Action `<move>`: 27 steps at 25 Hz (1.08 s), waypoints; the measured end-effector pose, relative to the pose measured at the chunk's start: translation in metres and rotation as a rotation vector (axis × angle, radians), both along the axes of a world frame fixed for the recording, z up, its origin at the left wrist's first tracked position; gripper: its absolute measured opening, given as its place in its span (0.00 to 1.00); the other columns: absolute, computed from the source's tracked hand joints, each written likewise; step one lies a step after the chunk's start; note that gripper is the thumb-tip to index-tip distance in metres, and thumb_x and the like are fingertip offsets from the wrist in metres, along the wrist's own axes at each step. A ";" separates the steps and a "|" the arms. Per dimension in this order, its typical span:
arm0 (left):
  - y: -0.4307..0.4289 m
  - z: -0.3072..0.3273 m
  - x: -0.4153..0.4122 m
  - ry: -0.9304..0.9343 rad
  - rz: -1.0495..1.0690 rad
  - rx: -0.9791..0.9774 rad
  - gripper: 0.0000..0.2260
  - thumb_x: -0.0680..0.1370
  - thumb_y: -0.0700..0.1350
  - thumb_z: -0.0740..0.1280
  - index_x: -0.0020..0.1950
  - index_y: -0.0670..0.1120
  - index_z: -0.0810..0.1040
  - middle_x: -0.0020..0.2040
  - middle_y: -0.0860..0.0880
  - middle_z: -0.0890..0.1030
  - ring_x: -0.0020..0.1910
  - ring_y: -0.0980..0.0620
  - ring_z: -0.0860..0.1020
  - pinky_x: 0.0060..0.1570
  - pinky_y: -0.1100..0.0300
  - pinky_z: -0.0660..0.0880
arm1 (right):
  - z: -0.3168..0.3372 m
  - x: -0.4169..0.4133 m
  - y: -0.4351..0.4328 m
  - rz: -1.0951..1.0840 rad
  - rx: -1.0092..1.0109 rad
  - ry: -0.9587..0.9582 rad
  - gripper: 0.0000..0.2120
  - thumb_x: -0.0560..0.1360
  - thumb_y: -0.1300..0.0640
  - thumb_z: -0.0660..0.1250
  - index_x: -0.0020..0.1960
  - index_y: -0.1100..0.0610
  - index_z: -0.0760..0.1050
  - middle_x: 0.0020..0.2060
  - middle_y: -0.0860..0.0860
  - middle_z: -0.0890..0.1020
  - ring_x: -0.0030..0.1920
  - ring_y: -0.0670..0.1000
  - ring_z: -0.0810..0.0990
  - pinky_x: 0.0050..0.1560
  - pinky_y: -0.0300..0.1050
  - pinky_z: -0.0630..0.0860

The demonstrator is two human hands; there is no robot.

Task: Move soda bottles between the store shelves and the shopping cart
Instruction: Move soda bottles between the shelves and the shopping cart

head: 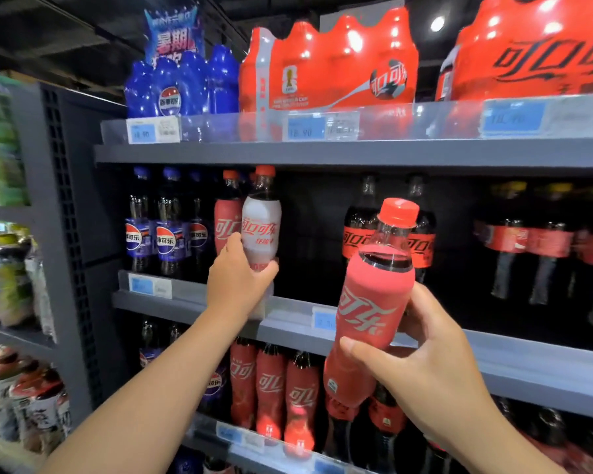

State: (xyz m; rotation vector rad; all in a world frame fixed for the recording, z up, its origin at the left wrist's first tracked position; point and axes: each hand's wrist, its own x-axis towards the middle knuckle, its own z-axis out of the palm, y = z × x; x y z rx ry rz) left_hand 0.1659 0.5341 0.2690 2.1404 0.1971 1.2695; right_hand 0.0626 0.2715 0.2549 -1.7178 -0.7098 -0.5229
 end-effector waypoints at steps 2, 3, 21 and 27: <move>0.005 -0.003 -0.007 -0.094 -0.083 -0.006 0.25 0.72 0.52 0.77 0.64 0.46 0.74 0.55 0.49 0.83 0.53 0.48 0.81 0.52 0.52 0.78 | 0.010 0.004 0.003 -0.008 0.049 -0.055 0.27 0.65 0.59 0.82 0.57 0.39 0.78 0.51 0.41 0.85 0.53 0.41 0.83 0.47 0.28 0.78; 0.005 -0.005 -0.008 -0.113 -0.103 0.004 0.26 0.72 0.51 0.77 0.66 0.45 0.74 0.56 0.49 0.83 0.54 0.48 0.81 0.54 0.51 0.78 | 0.015 0.007 0.005 -0.007 0.065 -0.069 0.26 0.65 0.59 0.82 0.56 0.40 0.77 0.50 0.42 0.85 0.52 0.43 0.84 0.48 0.32 0.79; 0.050 -0.002 -0.053 -0.395 -0.283 -0.074 0.27 0.68 0.60 0.79 0.62 0.56 0.72 0.51 0.58 0.83 0.48 0.60 0.84 0.44 0.67 0.80 | 0.040 0.049 0.075 0.095 0.148 -0.087 0.33 0.68 0.63 0.81 0.67 0.45 0.71 0.53 0.44 0.85 0.54 0.46 0.84 0.55 0.42 0.80; 0.081 -0.010 -0.093 -0.391 -0.169 0.135 0.31 0.69 0.59 0.76 0.67 0.51 0.69 0.56 0.73 0.76 0.50 0.71 0.79 0.46 0.78 0.73 | 0.044 0.079 0.110 -0.001 0.010 -0.030 0.34 0.69 0.63 0.79 0.65 0.38 0.68 0.58 0.43 0.81 0.55 0.38 0.80 0.52 0.27 0.74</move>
